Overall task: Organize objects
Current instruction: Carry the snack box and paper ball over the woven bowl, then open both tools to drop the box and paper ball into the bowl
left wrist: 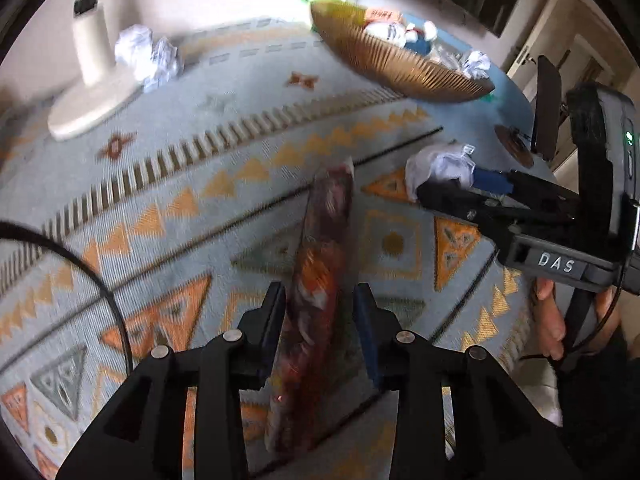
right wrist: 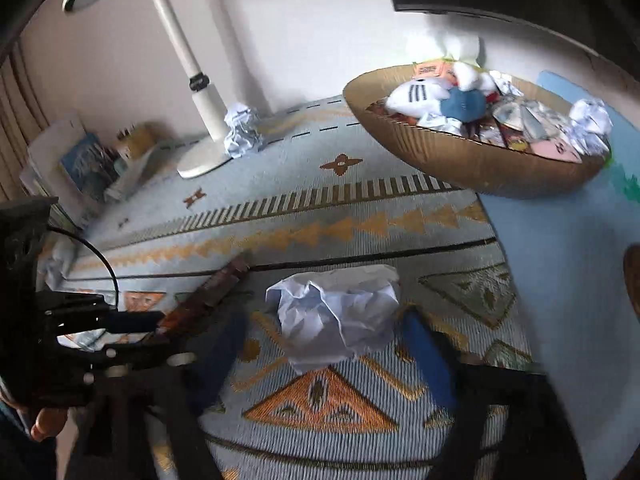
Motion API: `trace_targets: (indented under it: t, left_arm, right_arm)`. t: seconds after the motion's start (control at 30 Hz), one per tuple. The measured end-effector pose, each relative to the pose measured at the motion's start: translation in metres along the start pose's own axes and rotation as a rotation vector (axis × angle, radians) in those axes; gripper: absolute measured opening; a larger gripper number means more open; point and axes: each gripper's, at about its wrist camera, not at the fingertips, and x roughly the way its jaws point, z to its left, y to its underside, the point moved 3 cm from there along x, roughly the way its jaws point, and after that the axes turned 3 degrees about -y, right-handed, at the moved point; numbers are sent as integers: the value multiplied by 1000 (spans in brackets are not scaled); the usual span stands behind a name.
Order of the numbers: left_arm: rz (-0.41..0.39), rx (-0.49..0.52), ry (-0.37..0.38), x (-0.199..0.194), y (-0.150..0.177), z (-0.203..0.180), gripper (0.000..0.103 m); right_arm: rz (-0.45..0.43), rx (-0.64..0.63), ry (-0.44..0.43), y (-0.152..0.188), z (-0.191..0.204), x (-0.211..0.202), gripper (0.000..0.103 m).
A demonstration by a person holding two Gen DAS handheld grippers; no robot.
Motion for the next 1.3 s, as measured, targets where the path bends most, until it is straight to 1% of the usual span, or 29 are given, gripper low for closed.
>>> trace_targets:
  t: [0.07, 0.1, 0.13, 0.2, 0.27, 0.3, 0.37, 0.43, 0.5, 0.57, 0.63, 0.67, 0.73, 0.8, 0.9, 1.0, 1.03, 1.1, 1.13, 1.17, 1.2, 1.23, 1.3]
  left_arm:
    - [-6, 29, -34, 3, -2, -4, 32]
    - [-15, 48, -58, 4, -3, -8, 29]
    - [-24, 66, -86, 5, -3, -10, 17]
    - [-40, 69, -122, 6, -6, -13, 15]
    - [-43, 41, -119, 4, -12, -12, 14]
    - [-47, 36, -103, 2, -16, -13, 14]
    - [-85, 34, -75, -6, -28, -18, 14]
    - [-121, 51, -50, -16, -47, -29, 14]
    - [-191, 74, -36, -29, -75, -40, 14]
    - [-232, 83, -19, -35, -101, -47, 14]
    - [-279, 84, 25, -42, -134, -52, 14]
    - [-308, 88, 45, -45, -153, -55, 14]
    - [-342, 93, 56, -45, -184, -60, 14]
    - [-366, 98, 79, -41, -214, -65, 14]
    - [-374, 87, 95, -26, -250, -64, 14]
    - [-370, 67, 119, -7, -268, -59, 14]
    - [-373, 67, 107, -2, -272, -60, 14]
    - [-420, 87, 56, 4, -275, -59, 14]
    - [-434, 93, 54, 5, -276, -58, 16]
    - [-433, 91, 51, 8, -278, -57, 32]
    - [-418, 82, 49, 12, -279, -54, 39]
    - [-411, 74, 52, 13, -280, -51, 41]
    - [-422, 57, 62, 13, -276, -44, 41]
  right_arm:
    - [-10, 6, -2, -1, -1, 0, 62]
    - [-13, 13, -9, -1, -3, -1, 61]
    - [-20, 19, -12, -1, -4, -4, 61]
    - [-39, 33, -12, -1, -8, -10, 61]
    - [-64, 46, -16, -2, -16, -23, 61]
    - [-76, 53, -12, -3, -18, -29, 61]
    - [-114, 64, -2, -7, -25, -47, 61]
    - [-170, 65, 23, -17, -32, -69, 61]
    - [-230, 57, 53, -31, -41, -93, 61]
    - [-305, 50, 94, -53, -51, -117, 61]
    - [-366, 47, 144, -80, -62, -135, 61]
    - [-397, 58, 168, -93, -68, -142, 61]
    - [-463, 105, 203, -121, -83, -156, 61]
    - [-510, 153, 228, -143, -97, -160, 61]
    - [-516, 183, 259, -169, -110, -148, 62]
    - [-486, 211, 246, -187, -121, -124, 62]
    - [-474, 213, 248, -191, -124, -115, 62]
    - [-464, 216, 265, -195, -128, -102, 63]
    - [-462, 225, 271, -196, -132, -95, 65]
    - [-455, 236, 272, -196, -136, -92, 71]
    - [-435, 256, 270, -195, -141, -86, 76]
    - [-426, 275, 263, -194, -146, -84, 76]
    - [-413, 302, 242, -187, -152, -81, 76]
